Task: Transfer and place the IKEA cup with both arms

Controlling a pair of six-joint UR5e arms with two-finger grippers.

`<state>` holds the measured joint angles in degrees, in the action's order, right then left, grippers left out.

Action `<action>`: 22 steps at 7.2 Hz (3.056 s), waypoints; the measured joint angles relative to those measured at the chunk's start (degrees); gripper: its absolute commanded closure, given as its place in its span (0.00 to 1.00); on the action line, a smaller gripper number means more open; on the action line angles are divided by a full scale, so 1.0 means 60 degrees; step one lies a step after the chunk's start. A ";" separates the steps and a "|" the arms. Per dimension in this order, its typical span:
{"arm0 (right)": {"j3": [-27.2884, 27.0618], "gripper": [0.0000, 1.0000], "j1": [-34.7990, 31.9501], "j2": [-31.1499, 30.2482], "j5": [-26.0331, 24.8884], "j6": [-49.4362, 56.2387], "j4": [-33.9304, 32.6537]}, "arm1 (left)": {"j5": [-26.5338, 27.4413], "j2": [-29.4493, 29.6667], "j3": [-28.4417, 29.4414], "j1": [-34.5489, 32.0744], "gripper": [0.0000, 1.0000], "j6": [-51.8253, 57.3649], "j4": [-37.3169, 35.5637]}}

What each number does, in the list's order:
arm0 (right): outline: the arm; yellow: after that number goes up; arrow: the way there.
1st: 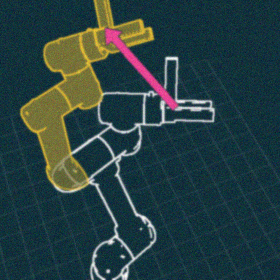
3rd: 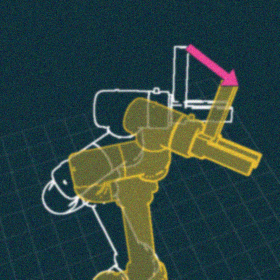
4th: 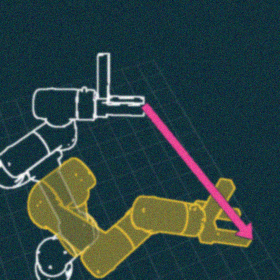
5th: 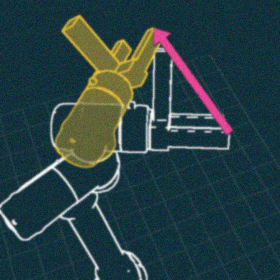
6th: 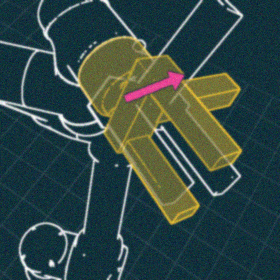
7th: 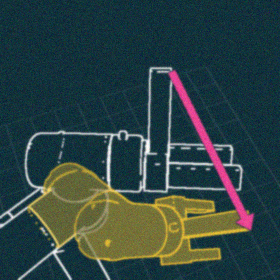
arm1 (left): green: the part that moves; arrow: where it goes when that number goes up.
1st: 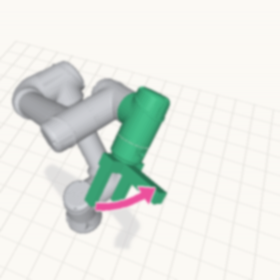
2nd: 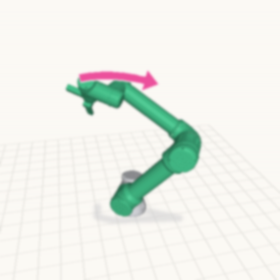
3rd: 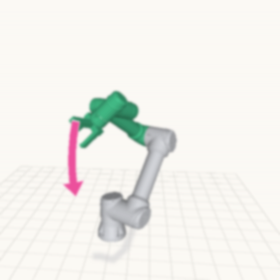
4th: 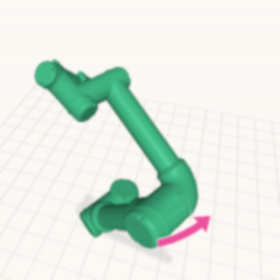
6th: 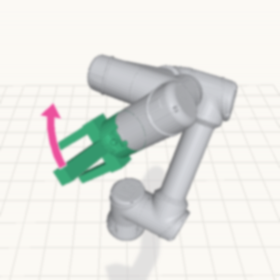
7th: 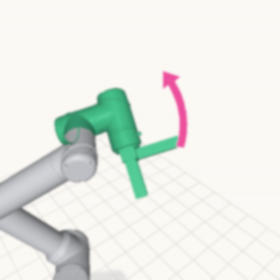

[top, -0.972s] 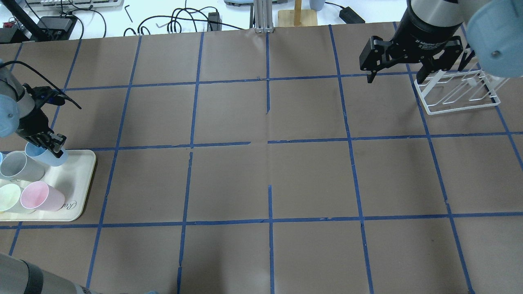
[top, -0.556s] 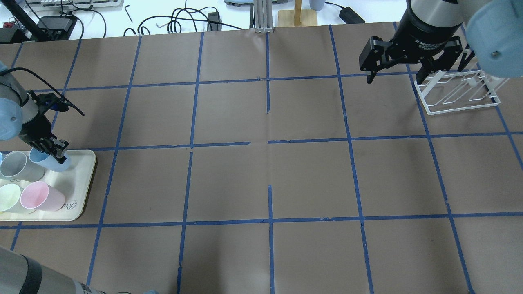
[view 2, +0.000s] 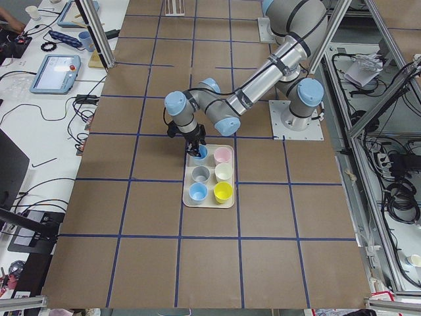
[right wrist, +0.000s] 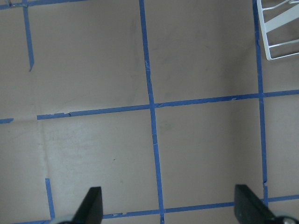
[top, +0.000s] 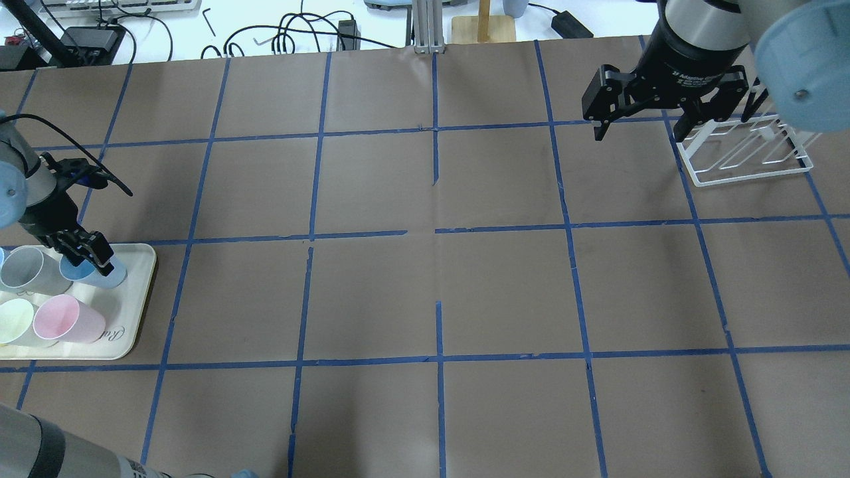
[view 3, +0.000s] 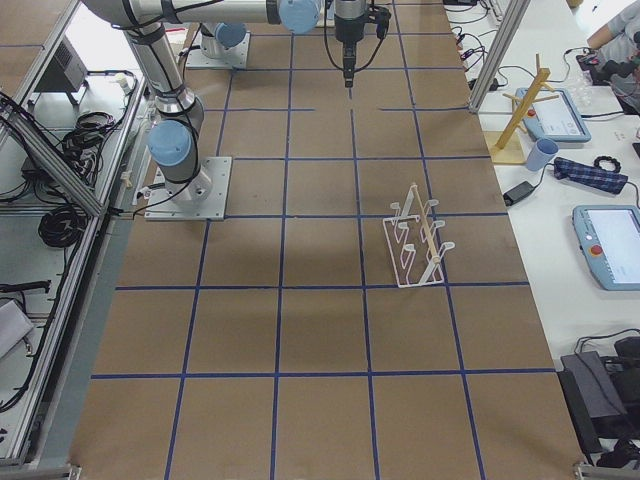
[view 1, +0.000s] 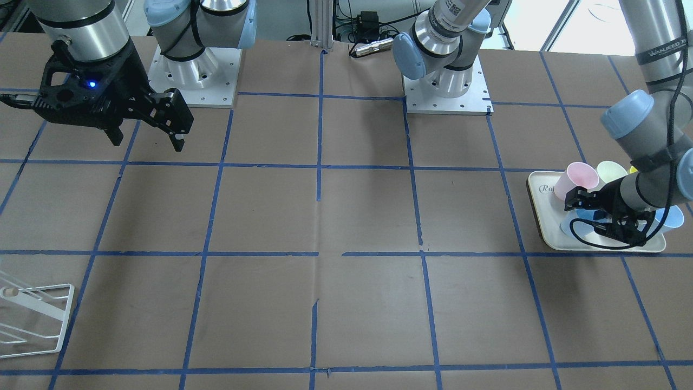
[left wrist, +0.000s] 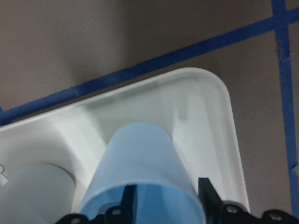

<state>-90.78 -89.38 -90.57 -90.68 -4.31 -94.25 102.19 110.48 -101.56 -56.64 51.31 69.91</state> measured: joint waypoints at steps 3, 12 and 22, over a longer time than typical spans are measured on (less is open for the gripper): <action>-0.0147 0.00 0.0004 -0.0049 -0.0027 0.0001 0.0003 | -0.0295 -0.0719 0.0841 -0.0225 0.00 -0.0783 0.1076; -0.0374 0.00 0.0020 -0.0205 0.0032 0.0095 -0.0036 | -0.2489 -0.3146 0.1932 -0.5520 0.00 -0.8331 0.3731; 0.0687 0.00 -0.0073 0.0237 0.0361 0.0223 0.0642 | -0.2014 -0.4090 0.1103 -0.5495 0.00 -0.7893 0.4107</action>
<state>-86.66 -89.82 -89.15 -88.52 -2.97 -90.39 90.11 85.94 -94.94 -89.61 3.95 94.55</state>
